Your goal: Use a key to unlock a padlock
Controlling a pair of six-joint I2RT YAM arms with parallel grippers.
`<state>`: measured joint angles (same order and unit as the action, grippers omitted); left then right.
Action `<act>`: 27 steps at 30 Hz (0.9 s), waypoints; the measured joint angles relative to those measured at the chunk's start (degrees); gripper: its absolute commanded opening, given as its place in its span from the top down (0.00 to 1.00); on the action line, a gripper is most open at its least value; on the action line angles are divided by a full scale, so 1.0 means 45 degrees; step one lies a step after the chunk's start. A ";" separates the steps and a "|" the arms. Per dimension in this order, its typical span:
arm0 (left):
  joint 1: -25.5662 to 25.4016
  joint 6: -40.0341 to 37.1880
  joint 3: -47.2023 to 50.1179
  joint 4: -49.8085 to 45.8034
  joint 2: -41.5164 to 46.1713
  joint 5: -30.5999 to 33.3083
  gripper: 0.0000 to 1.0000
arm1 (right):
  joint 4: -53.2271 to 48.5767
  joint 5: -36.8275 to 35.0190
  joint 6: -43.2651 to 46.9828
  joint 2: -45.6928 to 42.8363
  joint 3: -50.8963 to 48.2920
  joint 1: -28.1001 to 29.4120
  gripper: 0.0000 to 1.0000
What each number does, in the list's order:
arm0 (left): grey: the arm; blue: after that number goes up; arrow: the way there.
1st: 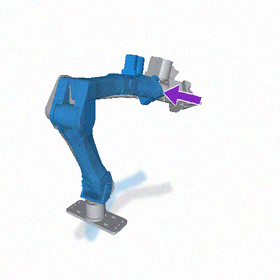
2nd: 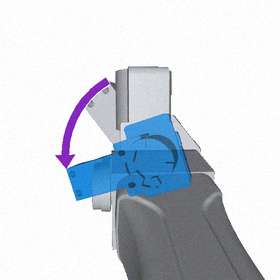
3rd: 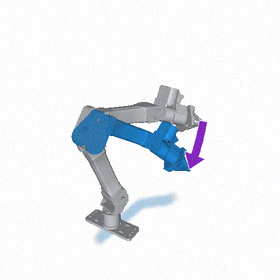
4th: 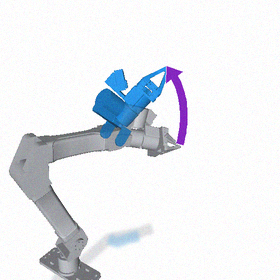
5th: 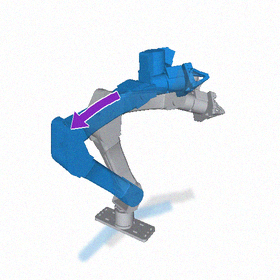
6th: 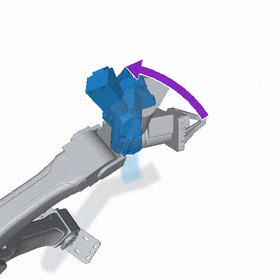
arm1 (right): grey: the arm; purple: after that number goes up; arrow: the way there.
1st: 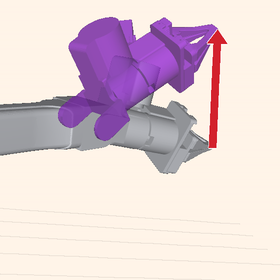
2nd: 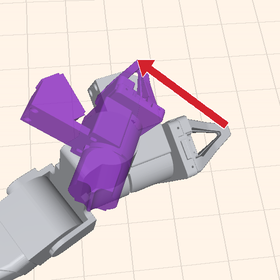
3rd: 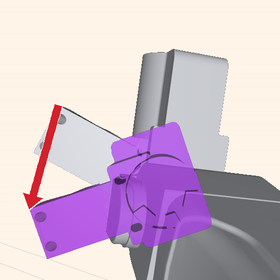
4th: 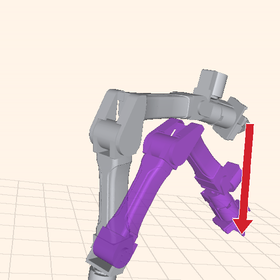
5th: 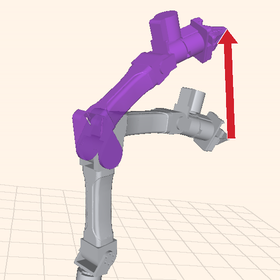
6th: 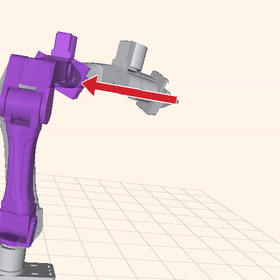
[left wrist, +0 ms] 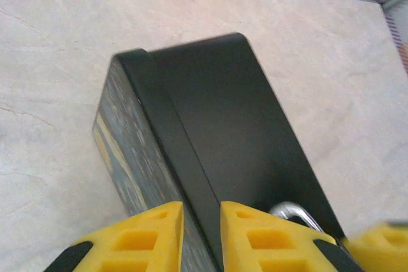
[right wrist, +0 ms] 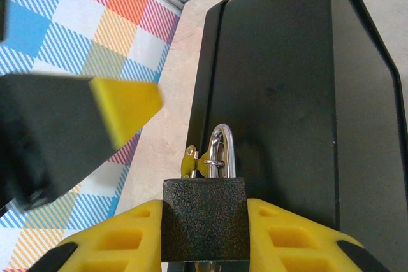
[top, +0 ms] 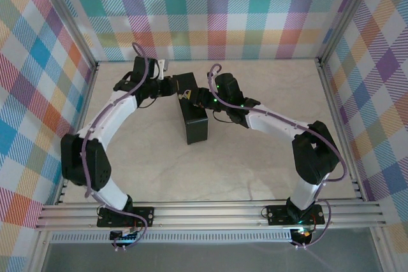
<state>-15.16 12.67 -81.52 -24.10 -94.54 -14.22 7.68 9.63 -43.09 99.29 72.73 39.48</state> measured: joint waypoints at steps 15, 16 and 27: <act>0.0078 -0.0068 -0.1073 0.0403 -0.1554 0.0432 0.79 | -0.0092 0.0005 0.0151 0.0000 0.0000 0.0000 0.83; 0.0078 -0.0107 -0.1010 0.0481 -0.1554 0.0316 0.80 | -0.0092 0.0000 0.0146 0.0005 0.0000 0.0000 0.83; 0.0058 -0.0155 -0.0039 0.1593 -0.1137 -0.0185 0.85 | -0.0466 -0.0233 0.0126 0.0481 0.0695 0.0010 0.83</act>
<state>-14.90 11.97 -81.69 -16.93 -99.66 -15.05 5.58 8.58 -42.52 101.45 75.85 39.53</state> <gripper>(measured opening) 0.157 0.283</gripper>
